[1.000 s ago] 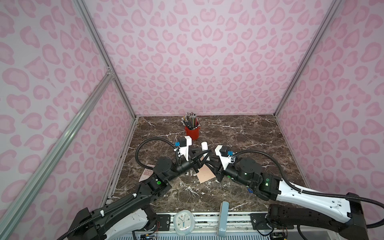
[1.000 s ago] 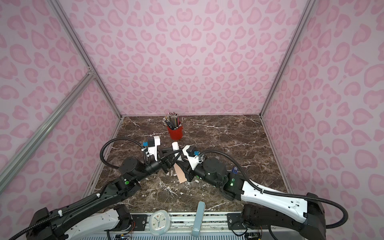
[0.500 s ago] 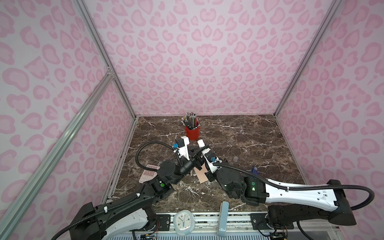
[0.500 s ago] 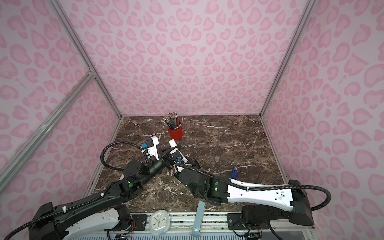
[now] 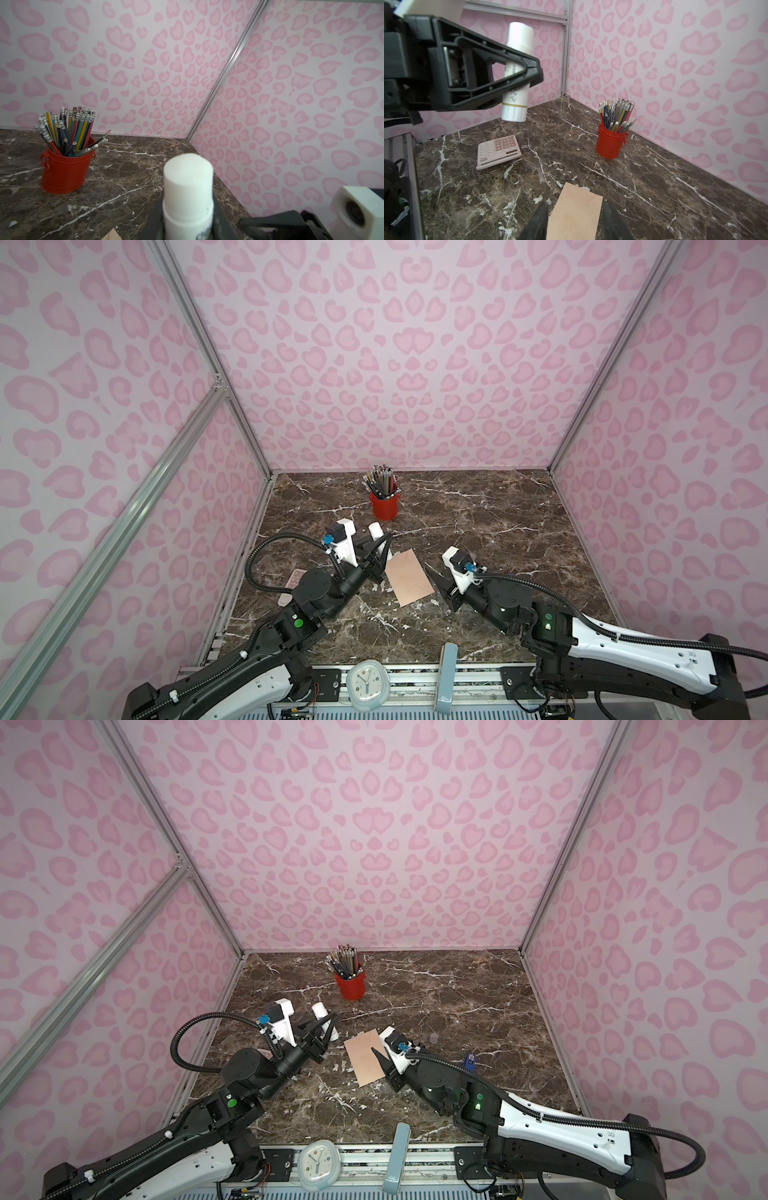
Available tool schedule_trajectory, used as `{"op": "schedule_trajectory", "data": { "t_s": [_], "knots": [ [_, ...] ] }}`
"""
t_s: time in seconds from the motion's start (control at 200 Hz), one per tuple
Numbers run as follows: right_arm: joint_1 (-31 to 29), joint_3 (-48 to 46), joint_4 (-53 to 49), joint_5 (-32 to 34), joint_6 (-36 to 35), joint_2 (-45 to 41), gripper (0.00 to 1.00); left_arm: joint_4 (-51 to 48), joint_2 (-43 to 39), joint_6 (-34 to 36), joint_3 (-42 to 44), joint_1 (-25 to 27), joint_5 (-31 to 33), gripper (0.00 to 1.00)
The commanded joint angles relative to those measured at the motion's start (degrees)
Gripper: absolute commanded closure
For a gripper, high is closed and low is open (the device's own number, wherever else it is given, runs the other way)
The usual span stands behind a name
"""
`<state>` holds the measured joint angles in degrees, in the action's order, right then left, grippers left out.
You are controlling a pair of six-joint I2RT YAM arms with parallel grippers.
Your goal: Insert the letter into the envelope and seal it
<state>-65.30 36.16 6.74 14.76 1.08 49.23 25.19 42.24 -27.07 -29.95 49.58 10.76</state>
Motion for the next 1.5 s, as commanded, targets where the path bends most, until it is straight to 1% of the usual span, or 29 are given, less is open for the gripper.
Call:
{"op": "schedule_trajectory", "data": {
  "t_s": [0.0,0.08,0.18,0.26,0.335,0.47,0.78,1.055,1.17,1.29,1.45,1.495],
  "knots": [
    [4.27,-1.18,5.31,-16.20,4.27,-0.93,0.55,2.07,-0.44,-0.74,0.60,-1.98,-8.65,0.96],
    [6.69,-1.07,6.65,-23.47,5.97,-0.25,0.55,4.42,0.90,-1.42,0.49,-3.52,-16.40,0.96],
    [8.07,-1.30,9.85,-30.49,8.57,1.15,0.55,9.01,3.80,-2.73,0.06,-4.94,-25.97,0.96],
    [8.40,-1.03,12.59,-35.20,9.94,2.58,0.54,13.05,6.55,-4.26,-0.02,-5.50,-31.38,0.96],
    [8.44,-0.72,14.22,-38.19,10.80,3.79,0.53,16.48,9.00,-5.50,-0.47,-5.57,-35.54,0.96],
    [9.28,-0.74,16.05,-39.86,11.99,4.38,0.52,19.34,12.18,-6.88,-2.01,-5.62,-40.51,0.96],
    [12.47,-1.88,19.30,-43.64,14.11,4.74,0.55,23.08,15.25,-8.91,-2.61,-5.59,-44.03,0.96],
    [12.82,-1.66,20.50,-45.17,14.37,6.12,0.66,25.30,16.66,-9.93,-2.17,-5.55,-44.45,0.96],
    [12.79,-1.60,20.34,-44.83,14.65,6.34,0.69,25.87,17.02,-10.11,-2.08,-5.56,-44.52,0.96],
    [12.78,-1.38,20.02,-43.16,15.13,6.40,0.76,26.05,17.26,-10.11,-1.81,-5.56,-43.76,0.96],
    [12.74,0.82,17.66,-39.58,15.70,6.58,0.85,26.32,17.53,-9.66,-0.25,-5.42,-40.65,0.96],
    [12.53,1.80,16.18,-38.05,15.51,6.58,0.86,26.10,17.57,-9.26,0.35,-5.38,-39.11,0.96]
  ]
}}
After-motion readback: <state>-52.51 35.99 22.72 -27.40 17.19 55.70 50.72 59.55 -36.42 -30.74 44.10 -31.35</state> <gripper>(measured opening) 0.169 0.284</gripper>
